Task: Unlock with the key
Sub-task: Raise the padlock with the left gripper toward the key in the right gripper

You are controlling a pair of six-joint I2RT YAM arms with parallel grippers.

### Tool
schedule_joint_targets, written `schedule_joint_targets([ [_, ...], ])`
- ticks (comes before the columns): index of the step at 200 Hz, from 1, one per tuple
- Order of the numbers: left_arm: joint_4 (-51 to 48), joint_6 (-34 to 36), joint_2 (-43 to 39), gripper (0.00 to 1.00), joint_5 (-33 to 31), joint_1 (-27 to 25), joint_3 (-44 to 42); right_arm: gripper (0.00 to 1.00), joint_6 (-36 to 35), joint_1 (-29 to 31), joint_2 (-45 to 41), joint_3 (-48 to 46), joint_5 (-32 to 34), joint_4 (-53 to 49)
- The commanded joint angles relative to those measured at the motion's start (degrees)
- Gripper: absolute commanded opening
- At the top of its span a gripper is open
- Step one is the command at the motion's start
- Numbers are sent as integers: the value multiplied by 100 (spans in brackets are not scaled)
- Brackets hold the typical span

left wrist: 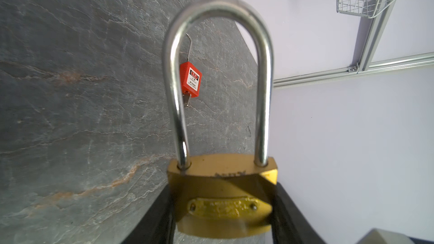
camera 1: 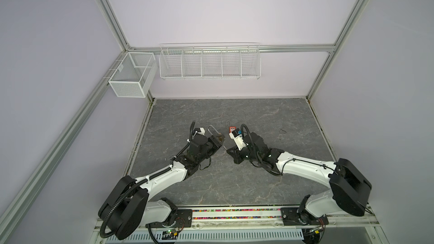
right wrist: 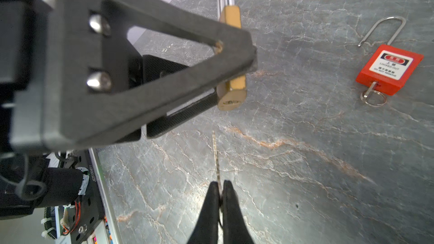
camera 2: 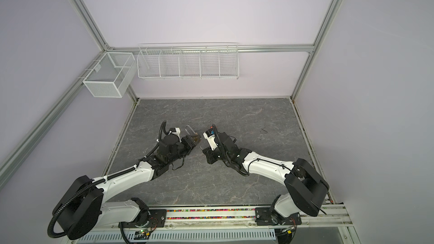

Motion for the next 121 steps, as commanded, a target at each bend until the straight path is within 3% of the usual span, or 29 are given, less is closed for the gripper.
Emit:
schedule_joint_targets([
  [1,624,-76,-182,0,39,-41,-69,7,34,32,105,152,187,-223],
  [121,607,-103,-304,0,38,-79,-164,7,61,35,404,572,345,-451],
])
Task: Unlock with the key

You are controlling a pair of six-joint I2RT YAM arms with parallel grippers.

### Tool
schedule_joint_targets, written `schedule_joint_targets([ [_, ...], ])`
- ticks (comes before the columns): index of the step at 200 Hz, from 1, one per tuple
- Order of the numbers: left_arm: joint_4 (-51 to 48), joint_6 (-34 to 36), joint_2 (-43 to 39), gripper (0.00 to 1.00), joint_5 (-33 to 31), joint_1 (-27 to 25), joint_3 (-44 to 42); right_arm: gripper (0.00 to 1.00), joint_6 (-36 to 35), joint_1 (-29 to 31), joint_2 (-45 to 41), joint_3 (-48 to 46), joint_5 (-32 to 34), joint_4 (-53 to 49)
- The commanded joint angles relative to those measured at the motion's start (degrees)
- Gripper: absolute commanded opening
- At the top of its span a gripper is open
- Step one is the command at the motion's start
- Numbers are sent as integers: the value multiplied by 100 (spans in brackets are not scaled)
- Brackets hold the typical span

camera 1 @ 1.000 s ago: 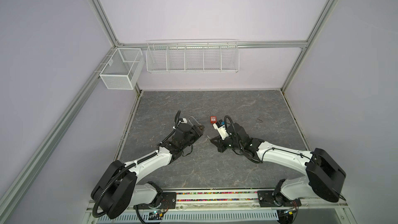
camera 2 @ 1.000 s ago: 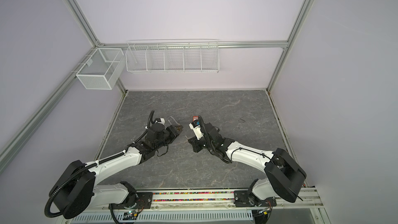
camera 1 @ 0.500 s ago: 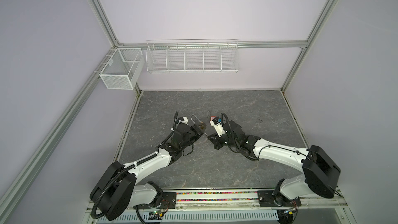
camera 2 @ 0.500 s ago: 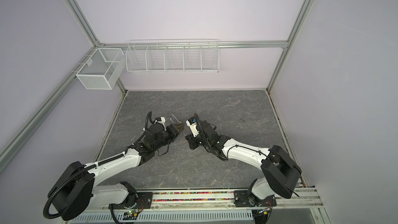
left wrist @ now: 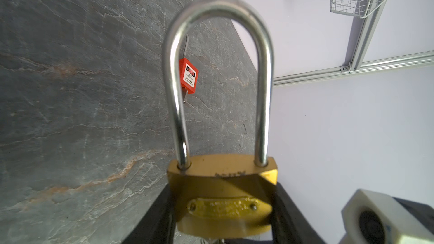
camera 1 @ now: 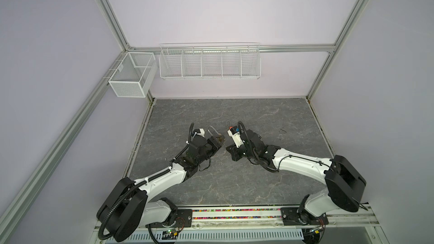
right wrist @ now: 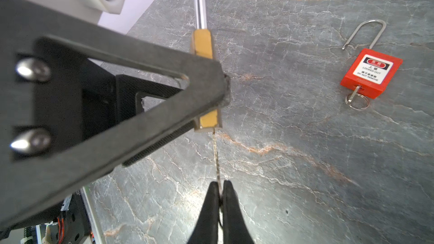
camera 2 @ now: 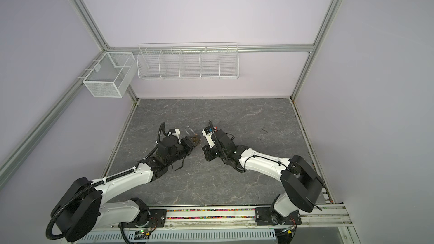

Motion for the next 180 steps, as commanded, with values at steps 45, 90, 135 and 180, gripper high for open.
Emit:
schedule_joint_targets([
  [45,409,53,-150,0,-21,-70,0,7,64,19,-5,214,59,-118],
  [90,342,144,-117,0,-136,-106,-5,7,63,22,-25,232,42,-127],
  [135,111,255,-190,0,-420,-114,-45,7,46,19,-99,242,3,-170],
  [180,102,282,-273,0,-569,-123,-127,7,37,11,-126,258,-27,-189],
])
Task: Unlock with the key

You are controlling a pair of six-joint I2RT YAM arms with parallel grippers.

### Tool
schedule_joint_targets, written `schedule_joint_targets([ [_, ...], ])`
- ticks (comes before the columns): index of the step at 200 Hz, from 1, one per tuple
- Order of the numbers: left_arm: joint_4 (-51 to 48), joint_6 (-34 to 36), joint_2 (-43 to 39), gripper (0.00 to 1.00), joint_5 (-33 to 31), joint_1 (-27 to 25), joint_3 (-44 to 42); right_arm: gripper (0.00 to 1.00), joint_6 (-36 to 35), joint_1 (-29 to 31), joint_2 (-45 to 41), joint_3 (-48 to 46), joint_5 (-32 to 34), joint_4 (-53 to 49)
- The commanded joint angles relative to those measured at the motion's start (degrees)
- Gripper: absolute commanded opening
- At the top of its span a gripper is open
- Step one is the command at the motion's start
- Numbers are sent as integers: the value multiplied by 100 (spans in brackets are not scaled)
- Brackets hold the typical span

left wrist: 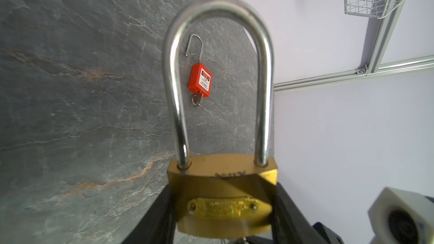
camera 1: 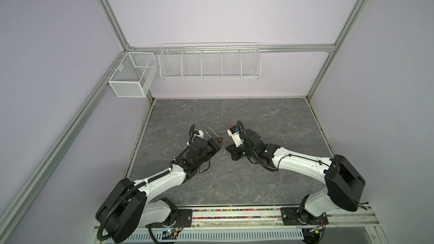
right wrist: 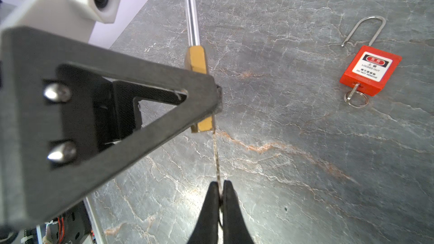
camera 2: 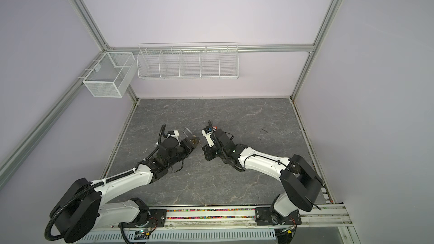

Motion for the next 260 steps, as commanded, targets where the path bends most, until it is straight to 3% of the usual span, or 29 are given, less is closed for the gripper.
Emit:
schedule_joint_targets([
  [1,292,135,-175,0,-147,-37,30,7,37,11,-137,127,-44,19],
  [135,579,-49,-57,0,-177,-81,55,7,223,19,164,192,-425,274],
  [260,593,-61,-20,0,-107,-81,83,7,212,-34,257,313,-339,195],
])
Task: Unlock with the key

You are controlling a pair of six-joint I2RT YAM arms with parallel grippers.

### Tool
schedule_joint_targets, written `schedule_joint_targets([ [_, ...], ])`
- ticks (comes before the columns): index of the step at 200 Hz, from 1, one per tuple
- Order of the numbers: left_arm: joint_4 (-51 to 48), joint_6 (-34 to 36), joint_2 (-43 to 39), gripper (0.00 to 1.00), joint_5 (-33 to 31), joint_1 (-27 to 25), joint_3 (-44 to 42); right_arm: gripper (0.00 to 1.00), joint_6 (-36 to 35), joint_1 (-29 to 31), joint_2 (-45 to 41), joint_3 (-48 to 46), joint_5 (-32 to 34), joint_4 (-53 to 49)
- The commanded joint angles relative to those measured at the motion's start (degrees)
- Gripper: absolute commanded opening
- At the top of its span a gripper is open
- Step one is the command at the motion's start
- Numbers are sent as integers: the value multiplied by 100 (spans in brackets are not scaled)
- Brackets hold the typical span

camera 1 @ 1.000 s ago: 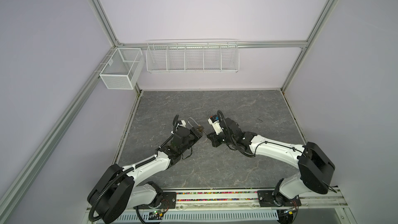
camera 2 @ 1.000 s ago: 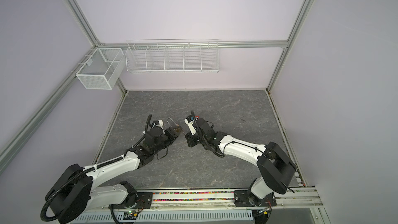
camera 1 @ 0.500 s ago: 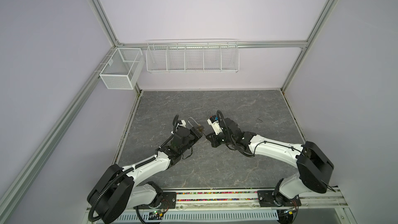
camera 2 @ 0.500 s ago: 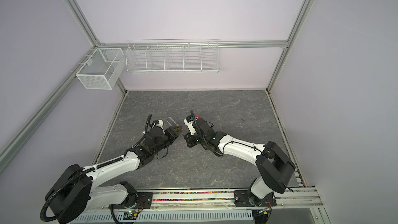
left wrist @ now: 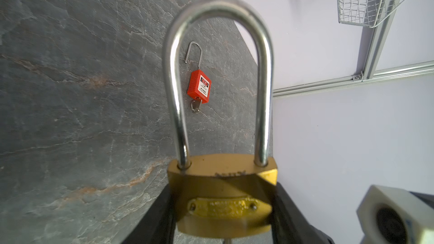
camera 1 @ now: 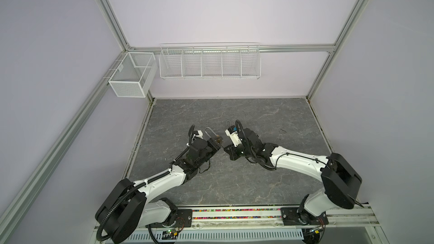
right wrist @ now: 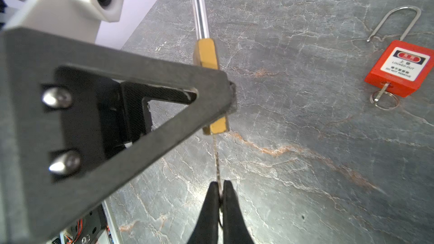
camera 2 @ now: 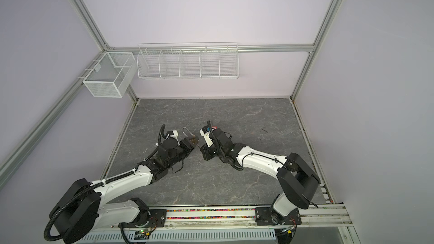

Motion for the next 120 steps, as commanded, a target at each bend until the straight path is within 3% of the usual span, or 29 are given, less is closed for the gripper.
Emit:
schedule_joint_targets([
  [1,432,-23,-16,0,39,-33,102,7,64,-36,58,177,0,134],
  [120,501,146,103,0,-192,-223,-83,7,217,-137,-61,345,-49,58],
])
